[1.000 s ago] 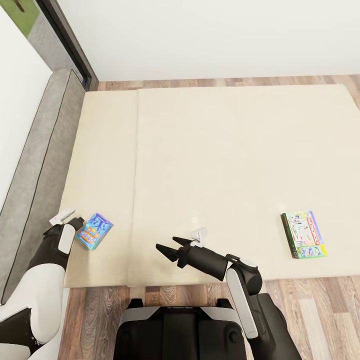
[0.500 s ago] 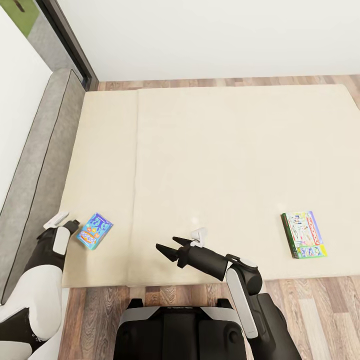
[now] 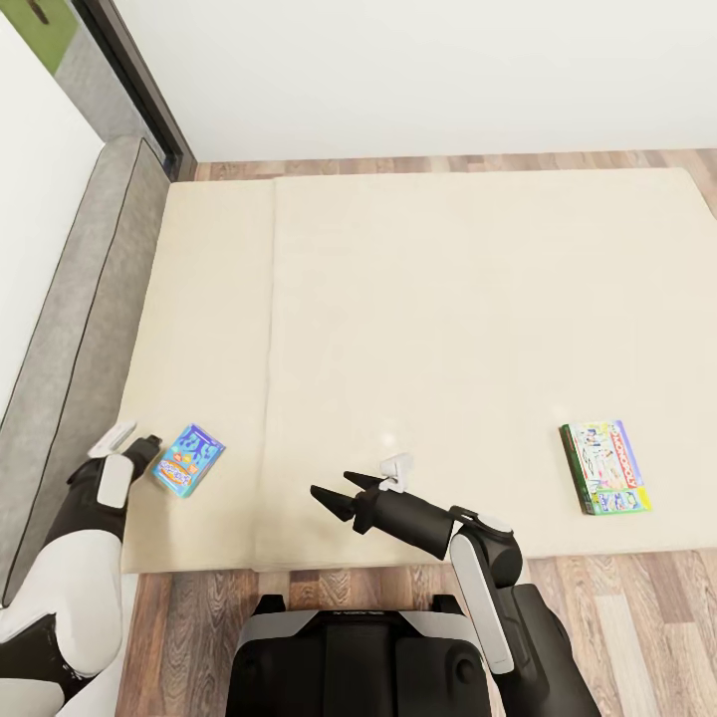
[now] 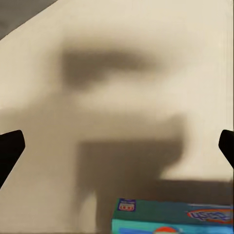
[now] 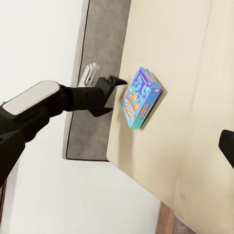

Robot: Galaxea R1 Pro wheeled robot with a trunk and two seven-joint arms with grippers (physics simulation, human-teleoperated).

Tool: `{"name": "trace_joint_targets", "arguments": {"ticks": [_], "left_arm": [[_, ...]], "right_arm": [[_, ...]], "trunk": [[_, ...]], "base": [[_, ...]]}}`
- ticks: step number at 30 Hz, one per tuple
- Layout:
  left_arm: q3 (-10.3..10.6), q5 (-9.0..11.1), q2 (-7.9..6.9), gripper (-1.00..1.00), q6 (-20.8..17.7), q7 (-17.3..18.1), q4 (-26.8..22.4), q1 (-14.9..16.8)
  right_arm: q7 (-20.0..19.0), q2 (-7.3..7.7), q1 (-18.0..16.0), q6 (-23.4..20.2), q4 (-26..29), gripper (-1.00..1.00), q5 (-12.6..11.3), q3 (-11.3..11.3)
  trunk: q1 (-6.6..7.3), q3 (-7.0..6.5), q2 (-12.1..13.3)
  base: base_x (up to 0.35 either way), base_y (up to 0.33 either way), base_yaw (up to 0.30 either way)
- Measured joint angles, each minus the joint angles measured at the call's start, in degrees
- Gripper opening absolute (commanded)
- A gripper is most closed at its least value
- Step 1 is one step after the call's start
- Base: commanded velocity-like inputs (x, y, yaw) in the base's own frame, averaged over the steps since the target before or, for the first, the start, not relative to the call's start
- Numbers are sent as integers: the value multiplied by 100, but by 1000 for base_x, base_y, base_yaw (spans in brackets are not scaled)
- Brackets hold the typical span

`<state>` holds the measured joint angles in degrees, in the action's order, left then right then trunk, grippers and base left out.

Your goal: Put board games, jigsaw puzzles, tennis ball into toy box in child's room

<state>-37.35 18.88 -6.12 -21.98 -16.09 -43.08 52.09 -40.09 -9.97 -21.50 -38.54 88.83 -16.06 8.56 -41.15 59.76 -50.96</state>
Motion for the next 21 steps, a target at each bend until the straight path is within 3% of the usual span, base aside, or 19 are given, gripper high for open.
{"name": "trace_joint_targets", "arguments": {"ticks": [6, 21], "left_arm": [[-13, 183, -3, 100, -72, 162, 1, -15], [-23, 236, -3, 100, -96, 644, 24, -38]], "right_arm": [[0, 0, 1, 0, 0, 100, 0, 0], [0, 0, 2, 0, 0, 100, 0, 0]], "trunk": [[0, 0, 0], [0, 0, 0]], "base": [[0, 0, 0], [0, 0, 0]]}}
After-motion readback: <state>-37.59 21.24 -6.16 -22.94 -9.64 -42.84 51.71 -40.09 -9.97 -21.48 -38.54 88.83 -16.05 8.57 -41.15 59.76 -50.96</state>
